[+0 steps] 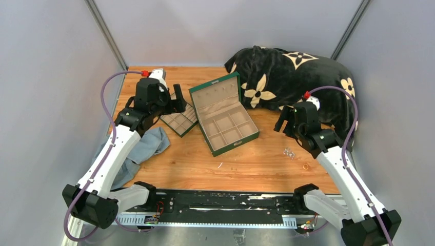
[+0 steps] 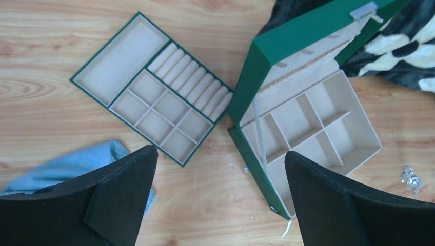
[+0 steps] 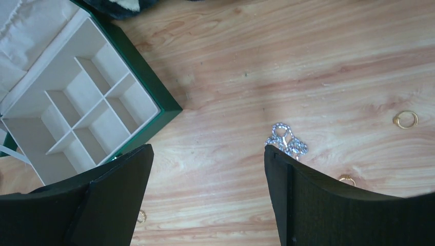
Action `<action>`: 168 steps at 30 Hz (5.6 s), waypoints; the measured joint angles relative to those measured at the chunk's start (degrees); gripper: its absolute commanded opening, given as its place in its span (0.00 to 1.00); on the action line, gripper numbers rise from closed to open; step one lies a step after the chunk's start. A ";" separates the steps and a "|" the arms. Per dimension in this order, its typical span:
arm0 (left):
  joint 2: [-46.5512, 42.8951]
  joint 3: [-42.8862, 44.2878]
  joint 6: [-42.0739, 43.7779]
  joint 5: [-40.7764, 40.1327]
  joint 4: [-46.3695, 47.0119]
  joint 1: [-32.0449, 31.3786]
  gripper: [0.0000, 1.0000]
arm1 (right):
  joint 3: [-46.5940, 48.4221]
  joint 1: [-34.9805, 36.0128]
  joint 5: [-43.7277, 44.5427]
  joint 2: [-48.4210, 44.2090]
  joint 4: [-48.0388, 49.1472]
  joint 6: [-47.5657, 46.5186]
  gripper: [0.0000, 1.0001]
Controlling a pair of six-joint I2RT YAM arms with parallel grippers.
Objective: Organize the mixed jewelry
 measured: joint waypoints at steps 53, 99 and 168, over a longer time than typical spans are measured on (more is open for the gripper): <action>11.45 -6.60 -7.56 -3.04 -6.03 7.02 1.00 | -0.04 17.68 -0.87 13.60 -1.70 -1.68 0.97; 9.53 -9.03 -8.41 0.57 -6.25 7.02 1.00 | -7.72 -23.54 -15.65 28.13 0.74 -9.79 0.00; 12.74 -8.00 -13.75 58.60 64.37 -20.22 0.67 | 21.20 -4.28 -78.95 8.35 15.10 -0.63 0.00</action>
